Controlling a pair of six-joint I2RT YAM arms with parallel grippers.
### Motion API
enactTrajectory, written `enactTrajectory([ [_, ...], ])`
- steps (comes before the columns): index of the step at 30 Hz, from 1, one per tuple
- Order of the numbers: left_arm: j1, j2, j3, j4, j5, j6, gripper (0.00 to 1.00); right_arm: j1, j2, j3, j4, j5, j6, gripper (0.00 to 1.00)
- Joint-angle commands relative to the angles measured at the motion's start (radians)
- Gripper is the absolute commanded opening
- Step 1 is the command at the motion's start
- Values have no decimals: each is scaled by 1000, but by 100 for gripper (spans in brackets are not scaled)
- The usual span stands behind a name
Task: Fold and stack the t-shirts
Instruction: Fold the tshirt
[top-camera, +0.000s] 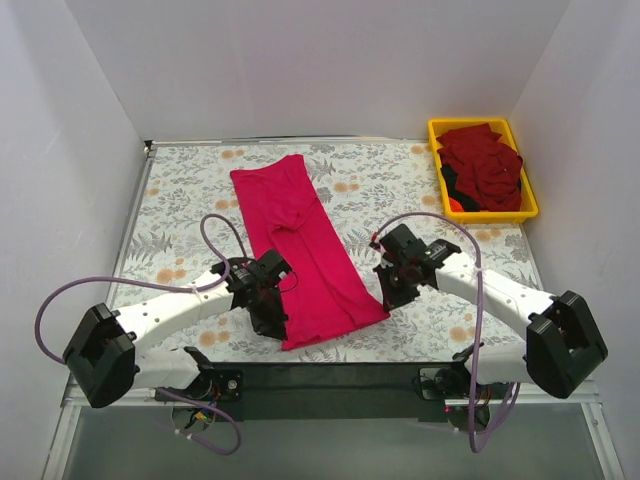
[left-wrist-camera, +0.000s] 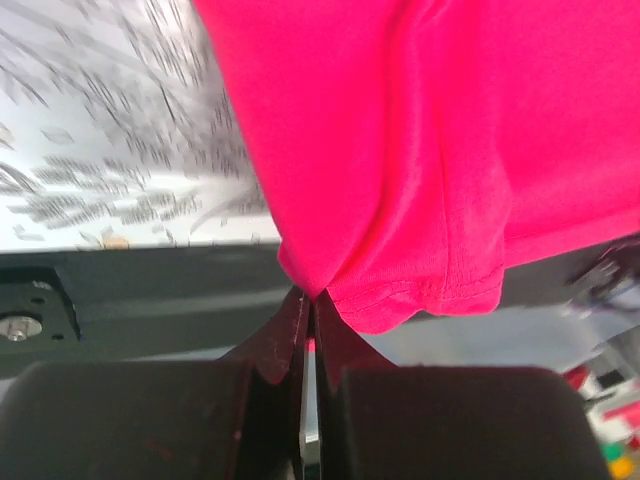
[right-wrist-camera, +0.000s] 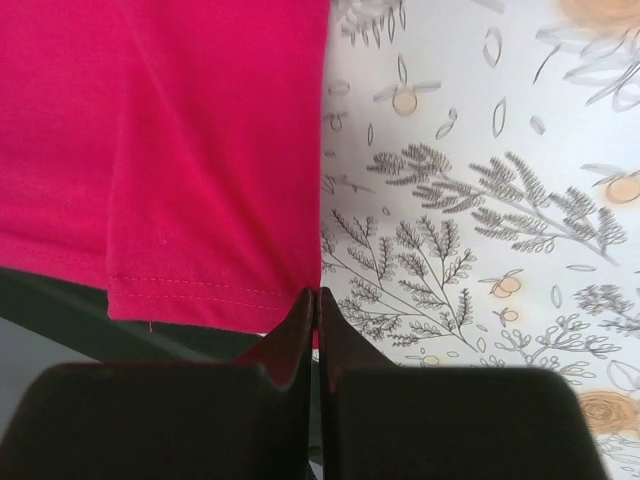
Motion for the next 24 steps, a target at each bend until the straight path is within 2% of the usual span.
enactTrajectory([
  [1, 79, -5, 48, -28, -126, -5, 0, -4, 40, 136, -49, 58, -37, 1],
  [4, 190, 20, 57, 54, -183, 39, 0, -9, 155, 272, -47, 101, -75, 1],
  [13, 372, 136, 196, 199, -378, 200, 0, -41, 463, 705, -38, 146, -176, 1],
  [16, 437, 179, 233, 255, -412, 260, 0, -47, 537, 799, -23, 150, -196, 1],
  [24, 494, 273, 284, 401, -461, 366, 0, -73, 675, 911, 51, 160, -207, 1],
])
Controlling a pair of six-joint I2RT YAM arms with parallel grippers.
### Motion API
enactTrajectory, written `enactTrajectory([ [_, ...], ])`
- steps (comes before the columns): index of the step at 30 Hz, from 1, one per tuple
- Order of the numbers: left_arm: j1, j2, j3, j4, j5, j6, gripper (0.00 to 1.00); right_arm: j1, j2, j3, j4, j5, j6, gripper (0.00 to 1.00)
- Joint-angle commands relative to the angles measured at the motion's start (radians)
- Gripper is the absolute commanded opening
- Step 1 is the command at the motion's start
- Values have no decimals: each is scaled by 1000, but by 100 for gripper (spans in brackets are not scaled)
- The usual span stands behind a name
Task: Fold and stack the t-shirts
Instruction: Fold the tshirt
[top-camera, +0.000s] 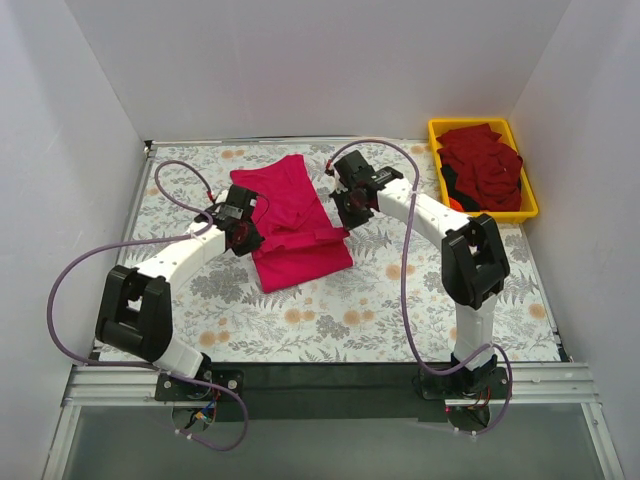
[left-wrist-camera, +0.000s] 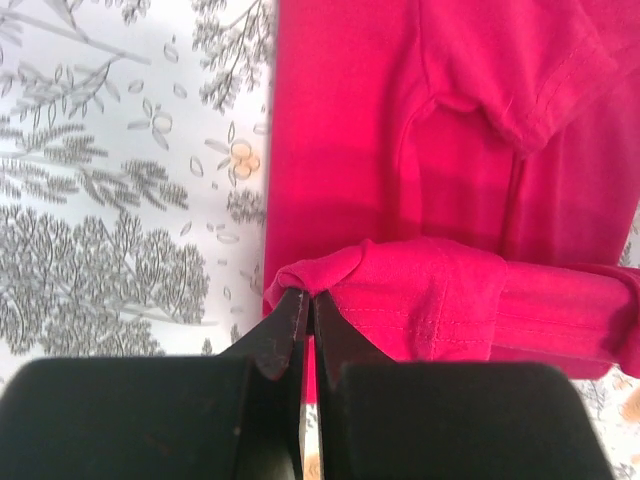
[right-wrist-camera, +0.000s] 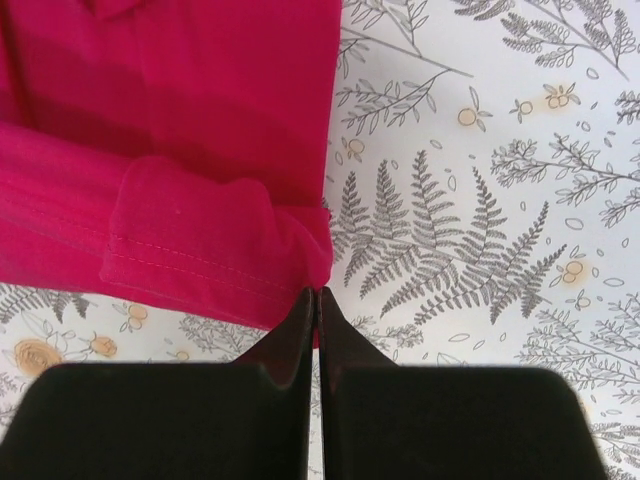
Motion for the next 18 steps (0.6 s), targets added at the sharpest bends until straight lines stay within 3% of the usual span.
enactTrajectory([
  [1, 19, 15, 32, 84, -74, 65, 0, -22, 21, 73, 49, 26, -25, 1],
  [18, 43, 72, -98, 196, -97, -23, 0, -28, 138, 137, 150, -7, -20, 1],
])
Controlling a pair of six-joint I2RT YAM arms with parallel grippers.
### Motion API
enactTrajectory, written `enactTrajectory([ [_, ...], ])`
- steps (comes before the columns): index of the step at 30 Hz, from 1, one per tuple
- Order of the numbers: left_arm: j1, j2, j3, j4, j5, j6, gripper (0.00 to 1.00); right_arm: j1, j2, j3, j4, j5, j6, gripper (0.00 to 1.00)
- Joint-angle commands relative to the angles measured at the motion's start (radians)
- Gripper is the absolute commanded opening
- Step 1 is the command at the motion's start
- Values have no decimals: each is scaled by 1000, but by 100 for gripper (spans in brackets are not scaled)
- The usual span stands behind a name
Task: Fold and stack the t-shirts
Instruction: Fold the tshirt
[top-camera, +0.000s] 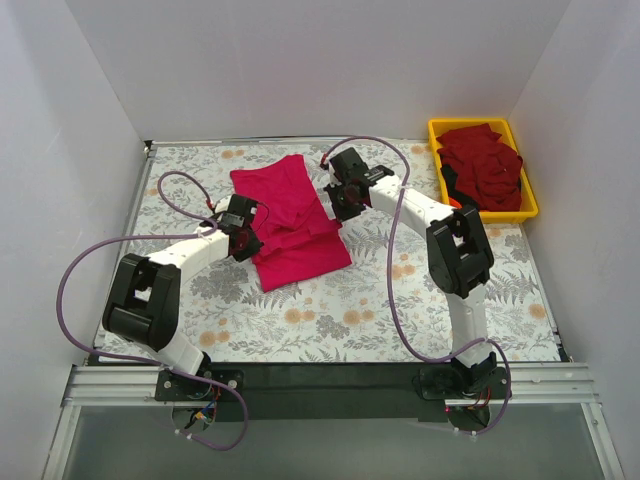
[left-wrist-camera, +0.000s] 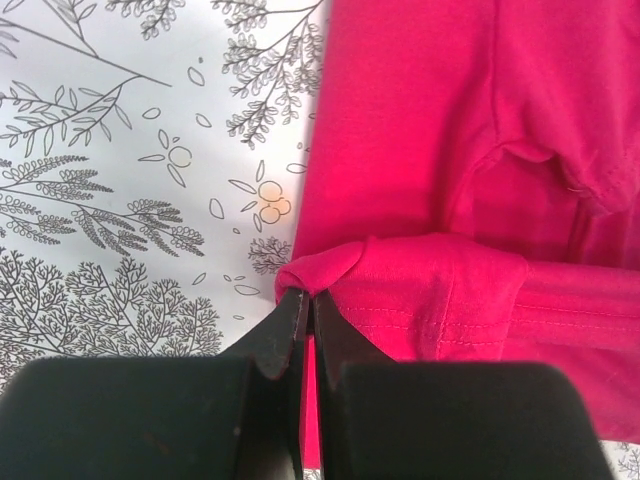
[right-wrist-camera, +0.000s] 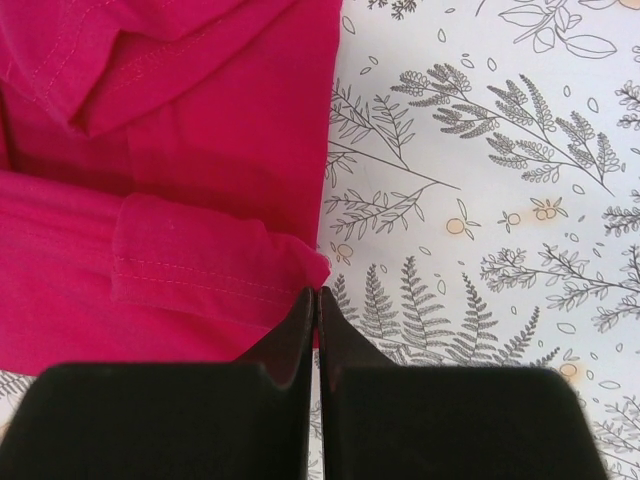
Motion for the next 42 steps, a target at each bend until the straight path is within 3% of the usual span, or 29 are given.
enactTrajectory([
  [1, 20, -9, -16, 26, -57, -20, 0, -4, 11, 51, 41, -1, -3, 1],
  [13, 25, 23, -19, 80, -37, 3, 0, -6, 37, 25, 73, 10, 17, 1],
  [15, 25, 23, -11, 80, -36, 6, 4, -6, 41, 31, 79, 10, 22, 1],
  [17, 25, 16, 6, 78, -37, 13, 13, -6, 45, 41, 82, 7, 24, 5],
  [19, 26, 9, 26, 78, -51, 19, 22, -4, 45, 55, 82, 13, 28, 18],
  [20, 25, 0, 32, 75, -56, 27, 28, -6, 43, 57, 84, 14, 30, 20],
  [22, 25, -15, 52, 66, -54, 30, 55, -6, 19, 45, 84, 13, 37, 30],
  [24, 23, -56, 61, 45, -36, 35, 74, -4, -23, 11, 94, -10, 42, 38],
  [25, 22, -75, 61, 36, -28, 35, 77, -4, -38, -4, 104, -16, 42, 41],
  [33, -47, -244, -35, -23, 110, -39, 80, -3, -182, -234, 262, -185, 187, 41],
  [37, -47, -250, -117, 32, 136, -141, 84, -4, -207, -337, 381, -214, 322, 54],
  [38, -46, -247, -121, 57, 127, -172, 92, -6, -205, -362, 419, -211, 371, 57],
  [42, -18, -210, -125, 97, 115, -221, 97, -26, -179, -397, 489, -228, 483, 67],
])
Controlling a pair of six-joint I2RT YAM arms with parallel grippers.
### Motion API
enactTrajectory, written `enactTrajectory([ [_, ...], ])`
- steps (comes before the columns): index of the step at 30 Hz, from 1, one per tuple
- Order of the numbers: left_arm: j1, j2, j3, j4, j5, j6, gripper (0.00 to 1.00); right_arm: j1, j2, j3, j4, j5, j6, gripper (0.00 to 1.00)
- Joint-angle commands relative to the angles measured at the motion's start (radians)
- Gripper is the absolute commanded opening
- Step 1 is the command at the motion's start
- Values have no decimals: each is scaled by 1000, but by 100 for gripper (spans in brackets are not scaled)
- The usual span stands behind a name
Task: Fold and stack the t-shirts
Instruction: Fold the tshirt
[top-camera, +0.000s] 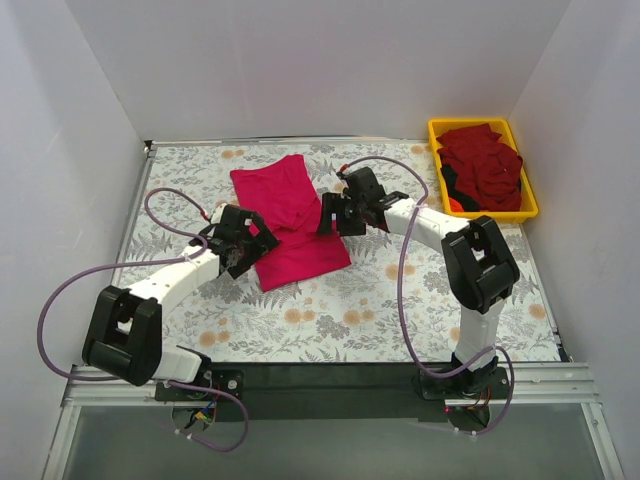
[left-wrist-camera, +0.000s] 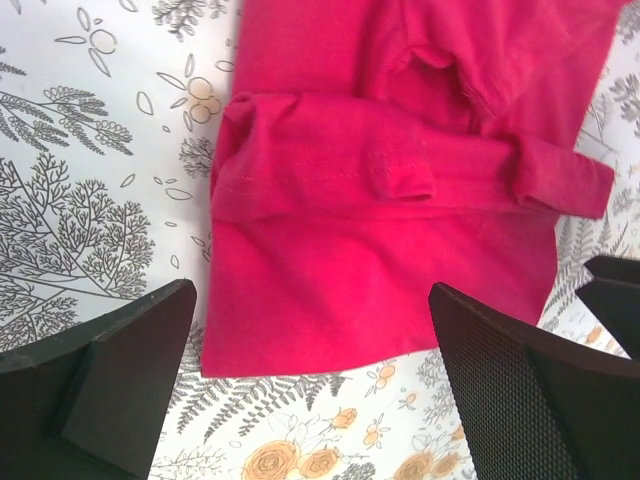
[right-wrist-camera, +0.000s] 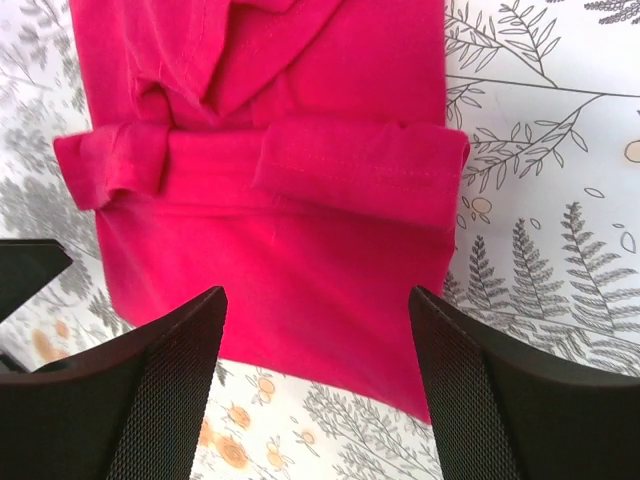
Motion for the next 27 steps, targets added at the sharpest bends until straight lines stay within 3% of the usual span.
enactTrajectory([
  [1, 27, 14, 12, 59, -3, -78, 97, -24, 7, -27, 150, -57, 163, 68],
  [9, 69, 92, 40, 85, 23, -78, 98, -35, 90, -16, 252, -107, 260, 68],
  [27, 70, 34, 29, 76, 20, -37, 98, -35, 197, 114, 293, -161, 312, 68],
])
